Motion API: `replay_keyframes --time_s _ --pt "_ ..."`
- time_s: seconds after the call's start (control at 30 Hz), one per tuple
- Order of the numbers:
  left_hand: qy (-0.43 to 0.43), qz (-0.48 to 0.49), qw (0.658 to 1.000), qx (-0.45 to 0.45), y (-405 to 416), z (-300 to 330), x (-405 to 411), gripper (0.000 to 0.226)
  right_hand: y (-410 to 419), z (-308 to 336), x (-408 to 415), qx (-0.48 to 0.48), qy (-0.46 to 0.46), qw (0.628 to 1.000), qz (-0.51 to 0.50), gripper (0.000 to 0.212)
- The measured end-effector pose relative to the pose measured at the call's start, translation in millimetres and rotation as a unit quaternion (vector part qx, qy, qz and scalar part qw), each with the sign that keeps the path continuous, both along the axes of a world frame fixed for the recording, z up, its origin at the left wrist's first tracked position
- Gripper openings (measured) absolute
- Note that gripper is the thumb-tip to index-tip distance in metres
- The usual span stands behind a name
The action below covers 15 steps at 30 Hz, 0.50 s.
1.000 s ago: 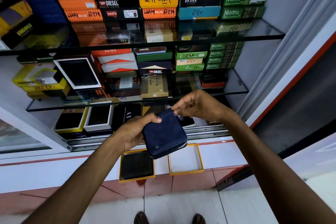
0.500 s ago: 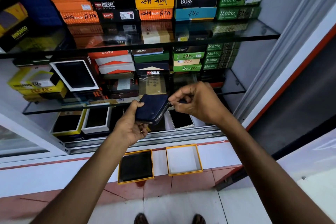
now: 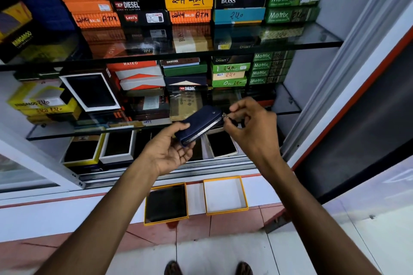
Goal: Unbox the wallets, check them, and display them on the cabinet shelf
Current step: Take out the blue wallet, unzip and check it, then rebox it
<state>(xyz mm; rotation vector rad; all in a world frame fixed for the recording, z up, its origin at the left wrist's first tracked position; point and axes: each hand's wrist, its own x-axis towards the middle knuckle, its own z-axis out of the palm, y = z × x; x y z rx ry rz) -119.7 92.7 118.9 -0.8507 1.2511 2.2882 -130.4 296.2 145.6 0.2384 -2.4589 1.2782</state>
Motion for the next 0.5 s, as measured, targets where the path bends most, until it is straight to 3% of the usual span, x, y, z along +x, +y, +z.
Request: replay_keyframes --time_s 0.17,0.3,0.4,0.5 --pt "0.025 0.013 1.0 -0.011 6 4 -6 0.042 -10 -1 6 0.045 0.02 0.999 -0.003 0.026" --pt "0.03 0.038 0.999 -0.001 17 5 -13 0.032 -28 -11 17 0.101 0.031 0.994 0.023 0.028" --pt "0.03 0.059 0.998 0.004 25 7 -20 0.013 -38 -18 24 0.105 0.036 0.993 0.04 0.03" --pt "0.035 0.083 0.996 0.017 31 9 -26 0.011 -43 -21 28 0.106 0.037 0.993 0.038 0.029"
